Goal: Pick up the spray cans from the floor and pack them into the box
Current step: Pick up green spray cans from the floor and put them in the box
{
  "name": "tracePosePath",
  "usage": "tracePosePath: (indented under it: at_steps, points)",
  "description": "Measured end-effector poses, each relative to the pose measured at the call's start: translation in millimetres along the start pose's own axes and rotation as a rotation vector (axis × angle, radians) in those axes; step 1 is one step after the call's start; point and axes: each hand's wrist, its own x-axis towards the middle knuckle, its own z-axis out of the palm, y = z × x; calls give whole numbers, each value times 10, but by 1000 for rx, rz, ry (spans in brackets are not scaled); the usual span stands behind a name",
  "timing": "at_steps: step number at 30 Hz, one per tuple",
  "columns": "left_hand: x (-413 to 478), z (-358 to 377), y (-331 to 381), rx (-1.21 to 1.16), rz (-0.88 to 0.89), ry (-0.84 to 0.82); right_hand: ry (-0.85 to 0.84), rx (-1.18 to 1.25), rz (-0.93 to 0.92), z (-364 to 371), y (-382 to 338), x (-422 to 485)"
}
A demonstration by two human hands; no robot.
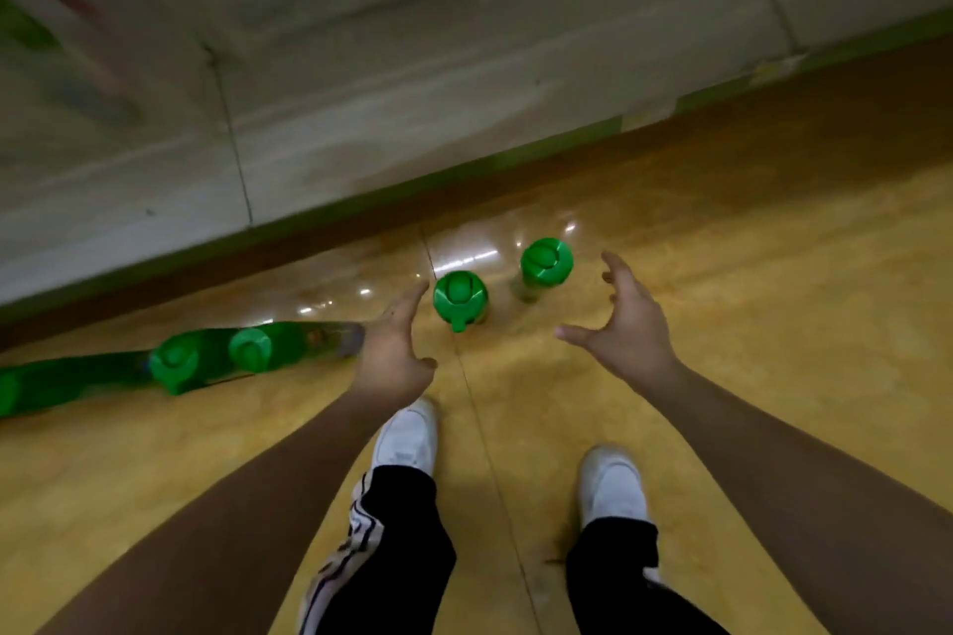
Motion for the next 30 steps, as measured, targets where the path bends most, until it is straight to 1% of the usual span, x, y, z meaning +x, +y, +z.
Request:
tracePosePath:
  at_steps: [4,6,8,10,13,16,19,22,25,26,30]
  points:
    - [402,285,-258,-135,45,-20,43,102,-101,382,198,318]
    - [555,364,-301,-174,61,-11,111,174,-140,565,240,445]
    - [644,366,-275,-161,127,-22,193,253,-160,712,215,526]
    - [690,329,-219,-172,197,-56,240,333,-156,817,138,572]
    - [744,279,-122,-159,216,-99,293,423,-146,896,53,591]
    - [755,257,-26,-112,229,-104,343,408,-131,903,36,541]
    - [638,269,91,-119,205,-33,370,360,-94,793,51,472]
    - [450,221,255,-155,230,25,358,323,-71,596,17,324]
    - [253,-22,550,-232,149,58,367,316,-83,304,-145,73]
    - [171,-124,669,-234,148,64,367,311,-100,183,-229,-21]
    - [-246,-599,1191,-178,238,93,359,341,-152,-400,-646,-386]
